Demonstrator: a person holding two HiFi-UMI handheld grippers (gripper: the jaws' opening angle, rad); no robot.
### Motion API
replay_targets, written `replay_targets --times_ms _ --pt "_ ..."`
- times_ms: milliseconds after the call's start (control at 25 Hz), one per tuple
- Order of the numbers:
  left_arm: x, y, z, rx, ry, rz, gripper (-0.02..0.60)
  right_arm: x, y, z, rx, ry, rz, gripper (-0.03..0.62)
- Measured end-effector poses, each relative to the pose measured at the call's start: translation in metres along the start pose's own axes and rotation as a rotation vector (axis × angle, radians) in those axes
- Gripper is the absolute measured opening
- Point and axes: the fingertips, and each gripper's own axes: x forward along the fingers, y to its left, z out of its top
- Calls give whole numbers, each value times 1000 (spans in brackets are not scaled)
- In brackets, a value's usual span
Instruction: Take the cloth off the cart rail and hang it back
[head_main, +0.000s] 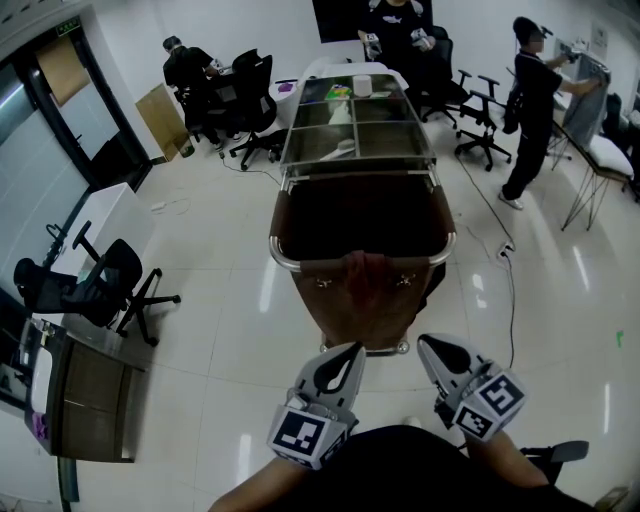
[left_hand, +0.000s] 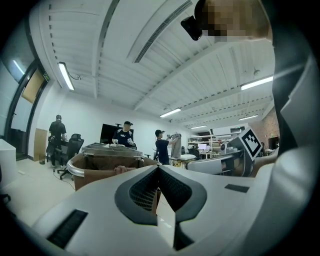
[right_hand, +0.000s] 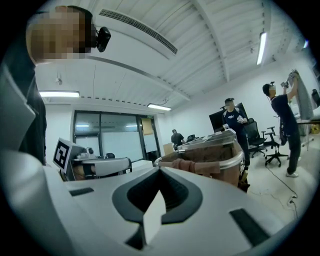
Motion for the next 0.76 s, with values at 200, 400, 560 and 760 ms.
replay_targets --times_ms 200,400,560,760 --pt "1 3 1 5 0 1 0 2 1 1 -7 3 2 8" --pt "5 0 2 13 -5 -13 0 3 -1 2 -11 2 3 8" --pt "2 3 5 15 -9 -5 0 7 1 4 -16 2 11 8" --pt "-2 3 6 22 -1 2 0 8 2 7 -22 -1 19 8"
